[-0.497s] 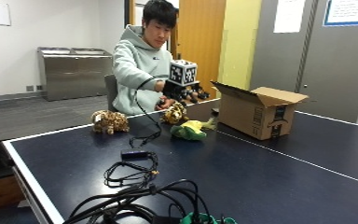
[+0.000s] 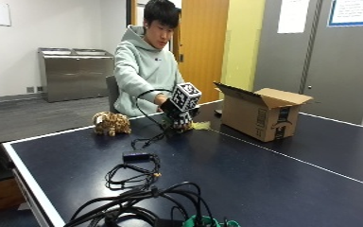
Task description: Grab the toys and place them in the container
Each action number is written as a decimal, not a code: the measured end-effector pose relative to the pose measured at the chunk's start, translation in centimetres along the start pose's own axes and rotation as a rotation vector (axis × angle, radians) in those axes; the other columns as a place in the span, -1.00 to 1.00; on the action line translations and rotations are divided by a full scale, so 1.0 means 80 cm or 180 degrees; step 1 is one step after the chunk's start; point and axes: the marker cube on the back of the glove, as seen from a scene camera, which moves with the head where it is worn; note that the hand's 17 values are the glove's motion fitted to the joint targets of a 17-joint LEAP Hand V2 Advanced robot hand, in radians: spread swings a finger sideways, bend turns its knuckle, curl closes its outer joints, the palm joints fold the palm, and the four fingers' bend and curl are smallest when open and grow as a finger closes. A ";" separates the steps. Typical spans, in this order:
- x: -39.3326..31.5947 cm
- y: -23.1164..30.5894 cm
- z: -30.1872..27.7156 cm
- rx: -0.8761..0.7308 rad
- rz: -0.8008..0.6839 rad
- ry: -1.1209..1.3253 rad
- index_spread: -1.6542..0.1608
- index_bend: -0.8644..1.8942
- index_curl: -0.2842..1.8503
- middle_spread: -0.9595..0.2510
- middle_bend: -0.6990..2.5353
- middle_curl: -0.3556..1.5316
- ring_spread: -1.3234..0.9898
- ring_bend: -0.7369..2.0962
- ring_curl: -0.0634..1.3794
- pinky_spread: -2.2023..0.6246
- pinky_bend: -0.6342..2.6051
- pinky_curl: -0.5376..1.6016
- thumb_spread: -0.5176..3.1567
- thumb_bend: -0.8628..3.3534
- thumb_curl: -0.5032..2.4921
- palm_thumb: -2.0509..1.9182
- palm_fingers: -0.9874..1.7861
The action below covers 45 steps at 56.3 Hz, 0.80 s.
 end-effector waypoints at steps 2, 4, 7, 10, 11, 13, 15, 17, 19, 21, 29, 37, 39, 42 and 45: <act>-0.001 0.009 -0.007 -0.0120 -0.0019 0.0016 0.50 -0.17 -0.57 0.28 -0.20 -0.36 -0.05 0.24 -0.52 0.41 -0.16 -0.25 -0.10 -0.49 -0.44 0.26 0.57; -0.004 0.019 -0.013 -0.0204 -0.0050 -0.0003 0.49 -0.14 -0.55 0.25 -0.17 -0.34 -0.06 0.27 -0.47 0.39 -0.14 -0.22 -0.13 -0.49 -0.42 0.27 0.59; -0.003 0.031 -0.032 -0.0289 -0.0088 -0.0088 0.49 -0.07 -0.52 0.21 -0.10 -0.29 -0.08 0.31 -0.42 0.37 -0.10 -0.19 -0.16 -0.49 -0.39 0.28 0.63; 0.020 0.030 -0.073 -0.0321 -0.0047 -0.0190 0.49 0.00 -0.48 0.18 -0.05 -0.25 -0.10 0.33 -0.38 0.35 -0.07 -0.16 -0.20 -0.50 -0.37 0.29 0.62; 0.029 0.029 -0.088 -0.0318 -0.0028 -0.0220 0.49 0.03 -0.46 0.17 -0.03 -0.24 -0.11 0.35 -0.37 0.35 -0.07 -0.15 -0.21 -0.50 -0.36 0.29 0.63; 0.037 0.034 -0.113 -0.0294 -0.0019 -0.0254 0.50 0.07 -0.44 0.16 0.00 -0.21 -0.11 0.36 -0.35 0.34 -0.04 -0.13 -0.23 -0.51 -0.35 0.29 0.62; 0.026 0.056 -0.129 -0.0244 -0.0086 -0.0230 0.50 0.11 -0.41 0.15 0.03 -0.18 -0.12 0.38 -0.33 0.33 -0.03 -0.12 -0.25 -0.51 -0.33 0.29 0.61; 0.005 0.086 -0.141 -0.0159 -0.0201 -0.0153 0.51 0.15 -0.38 0.14 0.06 -0.15 -0.12 0.40 -0.30 0.32 -0.01 -0.10 -0.27 -0.52 -0.32 0.30 0.60; -0.012 0.109 -0.155 -0.0024 -0.0295 -0.0056 0.52 0.18 -0.36 0.14 0.08 -0.13 -0.12 0.42 -0.28 0.32 0.00 -0.09 -0.29 -0.52 -0.31 0.30 0.58; -0.030 0.131 -0.173 0.0106 -0.0408 -0.0018 0.52 0.21 -0.34 0.14 0.10 -0.11 -0.12 0.43 -0.26 0.31 0.02 -0.07 -0.30 -0.52 -0.30 0.30 0.56; -0.090 0.187 -0.271 0.0645 -0.0876 -0.0007 0.55 0.29 -0.25 0.14 0.16 -0.03 -0.11 0.49 -0.20 0.30 0.06 -0.03 -0.36 -0.54 -0.25 0.30 0.52; -0.173 0.207 -0.340 0.1284 -0.1258 0.0083 0.58 0.34 -0.19 0.16 0.19 0.03 -0.11 0.52 -0.16 0.30 0.09 0.01 -0.39 -0.55 -0.20 0.30 0.49; -0.199 0.212 -0.350 0.1418 -0.1553 0.0085 0.58 0.34 -0.17 0.16 0.20 0.05 -0.11 0.52 -0.15 0.30 0.09 0.01 -0.40 -0.55 -0.19 0.30 0.49; -0.231 0.205 -0.364 0.1542 -0.1435 -0.0001 0.58 0.35 -0.15 0.16 0.21 0.06 -0.11 0.53 -0.13 0.30 0.09 0.02 -0.40 -0.56 -0.18 0.30 0.48; -0.255 0.194 -0.374 0.1627 -0.1499 -0.0075 0.59 0.35 -0.13 0.16 0.21 0.08 -0.10 0.54 -0.13 0.30 0.10 0.03 -0.41 -0.56 -0.17 0.31 0.47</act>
